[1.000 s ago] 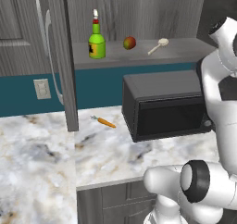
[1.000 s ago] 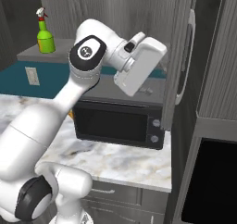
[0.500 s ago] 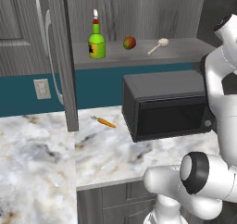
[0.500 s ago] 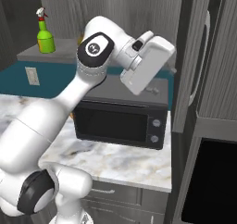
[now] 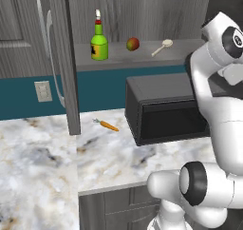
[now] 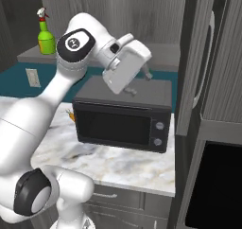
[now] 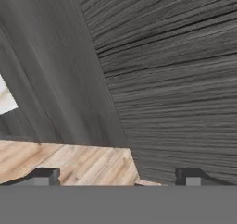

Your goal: Pick the spray and dish brush from the cabinet and place them on the counter.

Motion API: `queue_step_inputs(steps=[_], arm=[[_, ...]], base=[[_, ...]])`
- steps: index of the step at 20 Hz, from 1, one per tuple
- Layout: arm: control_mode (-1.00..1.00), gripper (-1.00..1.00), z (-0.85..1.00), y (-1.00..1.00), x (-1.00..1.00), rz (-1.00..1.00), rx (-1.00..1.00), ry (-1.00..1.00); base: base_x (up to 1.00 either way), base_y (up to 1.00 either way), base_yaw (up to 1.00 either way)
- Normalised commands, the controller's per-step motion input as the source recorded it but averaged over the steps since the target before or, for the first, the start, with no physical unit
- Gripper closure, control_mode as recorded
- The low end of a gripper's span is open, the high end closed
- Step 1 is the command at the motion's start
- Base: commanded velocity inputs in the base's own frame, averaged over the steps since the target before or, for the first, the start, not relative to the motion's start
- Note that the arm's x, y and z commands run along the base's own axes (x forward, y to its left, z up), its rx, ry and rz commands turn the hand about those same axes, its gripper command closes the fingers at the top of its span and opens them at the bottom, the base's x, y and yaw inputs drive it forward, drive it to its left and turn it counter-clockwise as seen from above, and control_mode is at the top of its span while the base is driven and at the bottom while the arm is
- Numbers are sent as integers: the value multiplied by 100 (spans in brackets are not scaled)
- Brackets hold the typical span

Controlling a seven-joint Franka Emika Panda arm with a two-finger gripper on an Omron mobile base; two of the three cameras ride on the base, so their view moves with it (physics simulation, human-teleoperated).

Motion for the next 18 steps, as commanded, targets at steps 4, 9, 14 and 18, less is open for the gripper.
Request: queue_step_inputs(steps=[4, 9, 14, 18], arm=[[-100, -100, -24, 42, 0, -12, 36, -20], [-100, -100, -35, 49, -22, -8, 40, -24], [-100, -100, -46, 69, -65, -1, 32, -29], [-100, -100, -6, 68, -20, -6, 21, -26]], base=[[0, 0, 0], [0, 0, 0], [0, 0, 0], [0, 0, 0]])
